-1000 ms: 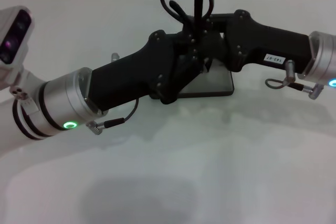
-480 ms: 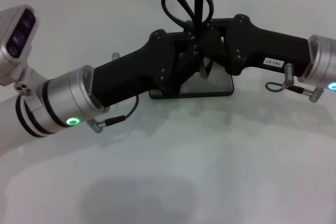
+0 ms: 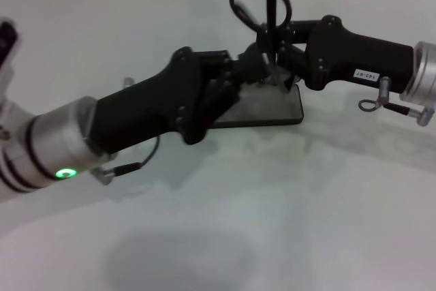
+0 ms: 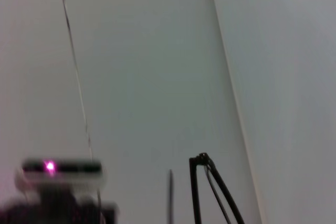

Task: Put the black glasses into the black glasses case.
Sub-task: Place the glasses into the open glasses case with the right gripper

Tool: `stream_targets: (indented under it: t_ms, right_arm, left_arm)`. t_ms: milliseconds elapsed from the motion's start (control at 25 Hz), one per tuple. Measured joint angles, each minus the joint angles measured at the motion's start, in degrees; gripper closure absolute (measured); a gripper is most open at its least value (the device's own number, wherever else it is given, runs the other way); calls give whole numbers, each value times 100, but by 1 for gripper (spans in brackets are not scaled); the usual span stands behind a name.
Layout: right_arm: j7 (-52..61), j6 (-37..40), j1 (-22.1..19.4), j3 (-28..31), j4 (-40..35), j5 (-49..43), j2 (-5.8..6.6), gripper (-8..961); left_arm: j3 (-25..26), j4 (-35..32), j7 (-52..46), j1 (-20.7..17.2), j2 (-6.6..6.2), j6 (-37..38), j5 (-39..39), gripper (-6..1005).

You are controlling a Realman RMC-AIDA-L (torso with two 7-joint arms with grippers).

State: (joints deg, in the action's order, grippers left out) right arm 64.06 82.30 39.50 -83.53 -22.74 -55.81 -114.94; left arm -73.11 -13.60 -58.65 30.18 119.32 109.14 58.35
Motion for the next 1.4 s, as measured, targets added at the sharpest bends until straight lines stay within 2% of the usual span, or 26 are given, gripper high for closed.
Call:
stream_targets:
  t_ms: [120,200,320,400,440,560,720,880,1400]
  right_arm:
    - [572,-485,-90,-13,-676,-789,99,795]
    - [1238,-916,-143,-14,-1352,-1730,107,794]
    - [2276,-1467,-244,-53,-2533,-3401,-40,793]
    - [2832,-1662,-202,-218,-3033,-4232,-100,792]
    - [3228,-1781,-98,-398,-3292,-4738,-108,792]
    - [3768,-1915,331,-728,-3405,-5410,-96,791]
    - [4014,-2167,735,-1075,-3333,-5909,-119,789]
    - [4111,-2526,922,-1400,-3290,-6078,-116,788]
    - [4176,-3460,950,-1869,-3000,-6160,-125,783]
  left_arm:
    - [25,-186,17,-230,-109,234,-3,960]
    - [25,-286,34,-351,-205,401,-12,960]
    - [26,-403,41,-484,-304,582,-31,960]
    - [27,-451,52,-581,-344,640,-54,960]
    - [30,-455,67,-612,-347,644,-60,960]
    - [36,-433,165,-681,-329,645,-63,960]
    - [36,-399,282,-749,-288,643,-33,960]
    - [35,-386,356,-841,-269,640,-27,960]
    - [34,-310,425,-888,-249,599,-17,960]
